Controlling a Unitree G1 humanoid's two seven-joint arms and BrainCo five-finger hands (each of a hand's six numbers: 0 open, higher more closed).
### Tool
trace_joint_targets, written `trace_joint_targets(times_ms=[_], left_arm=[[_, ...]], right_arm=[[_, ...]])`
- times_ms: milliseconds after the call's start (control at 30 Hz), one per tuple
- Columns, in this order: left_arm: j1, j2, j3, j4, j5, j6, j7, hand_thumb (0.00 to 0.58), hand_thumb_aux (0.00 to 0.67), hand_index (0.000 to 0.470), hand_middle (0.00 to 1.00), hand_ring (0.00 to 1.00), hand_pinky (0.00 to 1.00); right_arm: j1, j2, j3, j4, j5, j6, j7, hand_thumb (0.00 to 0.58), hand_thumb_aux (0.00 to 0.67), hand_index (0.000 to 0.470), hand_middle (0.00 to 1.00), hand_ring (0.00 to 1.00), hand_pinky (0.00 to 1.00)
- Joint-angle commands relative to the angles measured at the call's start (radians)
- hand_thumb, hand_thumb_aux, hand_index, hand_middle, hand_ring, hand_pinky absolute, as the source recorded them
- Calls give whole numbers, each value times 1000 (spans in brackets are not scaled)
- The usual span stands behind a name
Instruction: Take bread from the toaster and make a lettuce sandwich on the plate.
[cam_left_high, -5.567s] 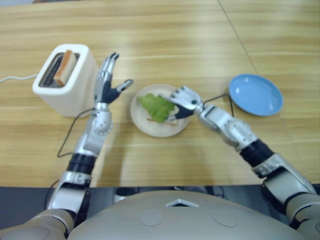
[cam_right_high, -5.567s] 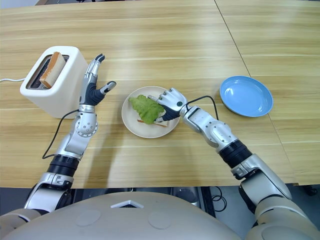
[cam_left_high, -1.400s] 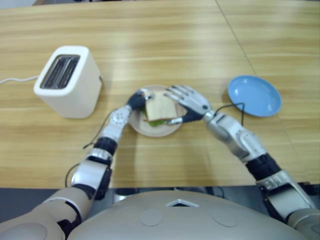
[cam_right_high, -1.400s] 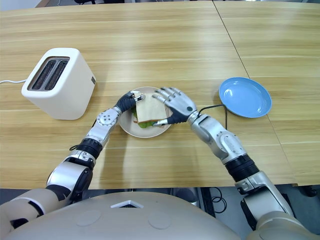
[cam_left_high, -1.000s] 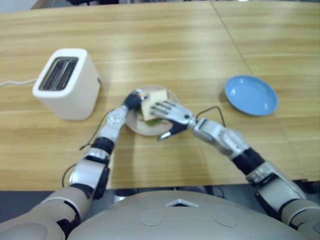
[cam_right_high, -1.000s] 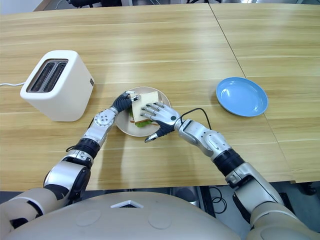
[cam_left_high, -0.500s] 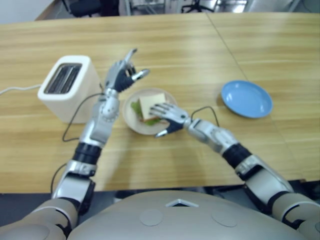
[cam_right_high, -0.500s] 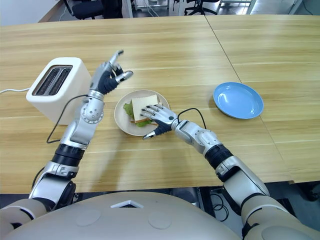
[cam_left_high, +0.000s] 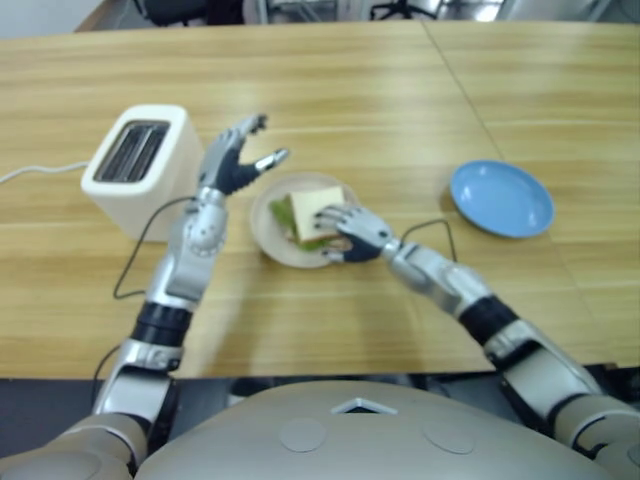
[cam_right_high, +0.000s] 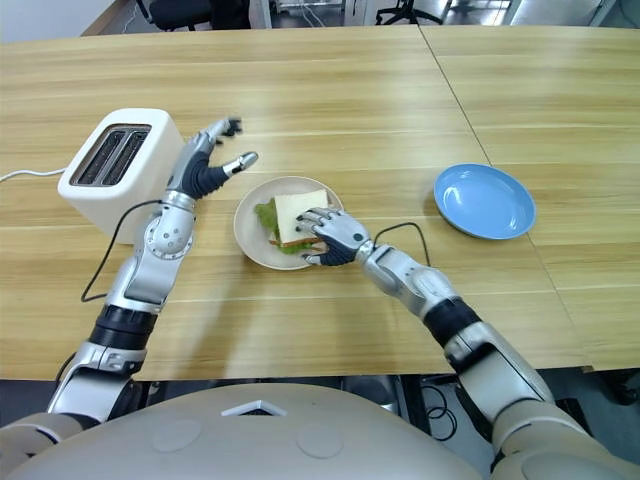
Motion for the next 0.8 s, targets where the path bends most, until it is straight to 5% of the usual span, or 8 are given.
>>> trace_joint_targets(times_ms=[33,167,300,567,800], left_arm=[[47,55,63,-53,-125,-41,-100,580,670,460,1000,1000,1000],[111,119,150,-145,-280,-57,-211,580,670,460,1000,1000,1000],[187,196,159,-203,-340,-92,-327,580,670,460,1000,1000,1000],[407,414,-11,-190,-257,-41,-628,580,670,460,1000,1000,1000],[373,379,-121,-99,-211,5,-674,580,670,460,1000,1000,1000]], right_arm=[[76,-50,-206,-265,159,-30,-32,580,670,460,1000,1000,1000],[178,-81,-412,-463,284,-15,-10,580,670,460,1000,1000,1000],[263,-110,-487,-536,344,43,105,580,670,460,1000,1000,1000],[491,-236,-302,-510,495,141,603,580,670,460,1000,1000,1000],[542,-263,-263,-612,623,202,811,580,670,460,1000,1000,1000]])
